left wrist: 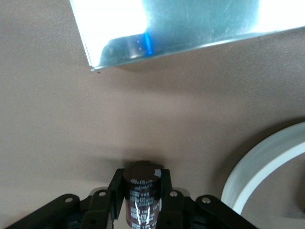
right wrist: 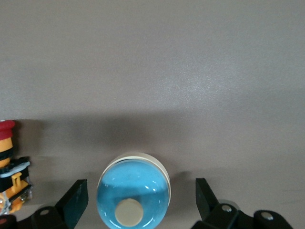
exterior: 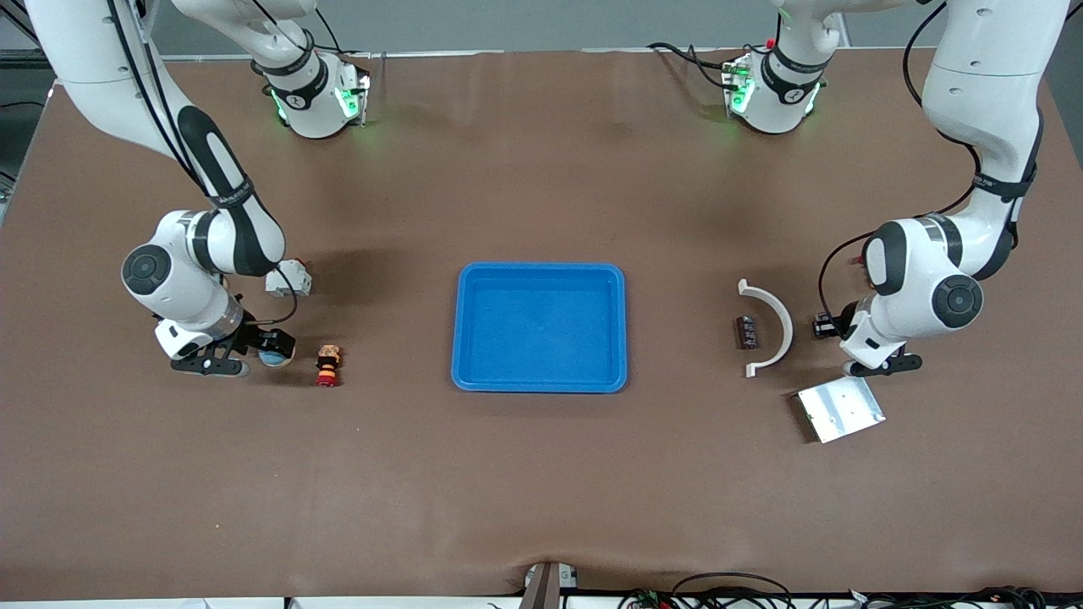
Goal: Place electrolytic capacitor and blue bell in tray
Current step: 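Grasp a black capacitor with the left gripper while the right gripper grasps a blue bell, then carry the capacitor and the bell toward the blue tray with both grippers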
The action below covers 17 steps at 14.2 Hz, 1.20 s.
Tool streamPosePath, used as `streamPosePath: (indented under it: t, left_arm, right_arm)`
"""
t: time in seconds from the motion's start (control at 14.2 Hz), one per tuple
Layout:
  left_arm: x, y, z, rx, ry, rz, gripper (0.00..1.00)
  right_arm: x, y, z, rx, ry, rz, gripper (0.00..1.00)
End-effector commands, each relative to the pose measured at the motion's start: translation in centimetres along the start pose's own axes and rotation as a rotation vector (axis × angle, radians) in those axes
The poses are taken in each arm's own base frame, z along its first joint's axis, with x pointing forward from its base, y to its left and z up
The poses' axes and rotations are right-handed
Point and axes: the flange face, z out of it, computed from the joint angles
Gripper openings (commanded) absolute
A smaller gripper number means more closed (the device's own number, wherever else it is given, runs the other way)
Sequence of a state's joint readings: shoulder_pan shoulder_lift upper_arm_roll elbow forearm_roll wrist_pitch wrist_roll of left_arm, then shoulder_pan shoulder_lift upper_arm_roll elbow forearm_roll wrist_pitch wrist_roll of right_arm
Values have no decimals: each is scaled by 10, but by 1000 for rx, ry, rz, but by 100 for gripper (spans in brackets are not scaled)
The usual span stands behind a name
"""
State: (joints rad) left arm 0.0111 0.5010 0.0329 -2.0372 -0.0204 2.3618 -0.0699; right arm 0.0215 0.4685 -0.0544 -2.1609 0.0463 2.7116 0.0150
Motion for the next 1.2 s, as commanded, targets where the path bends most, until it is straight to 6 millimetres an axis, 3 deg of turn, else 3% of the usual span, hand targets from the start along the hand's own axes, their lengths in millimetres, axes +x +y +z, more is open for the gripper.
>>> streamPosePath:
  t: [0.0,0.21,0.42,0.64,0.85,1.06,1.13]
  left_arm:
    - [5,0,-18,11,24,1,0]
    - [12,7,-38,7,-4,0,0]
    - [14,16,-73,12,-53,-57,0]
    - [2,38,-118,17,-110,-76,0]
    - [-1,84,-149,18,-138,-138,0]
    - [-8,136,-167,4,-118,-201,0]
    - [-13,152,-168,2,-118,-220,0]
  right_arm:
    - [3,-5,3,8,2,10,100]
    - [3,-6,8,8,5,9,100]
    - [1,-10,14,8,0,3,100]
    - [1,-10,15,8,0,3,100]
    - [0,-10,17,7,-6,3,100]
    - [0,-10,18,7,-4,0,99]
    - [0,-10,19,7,-7,1,75]
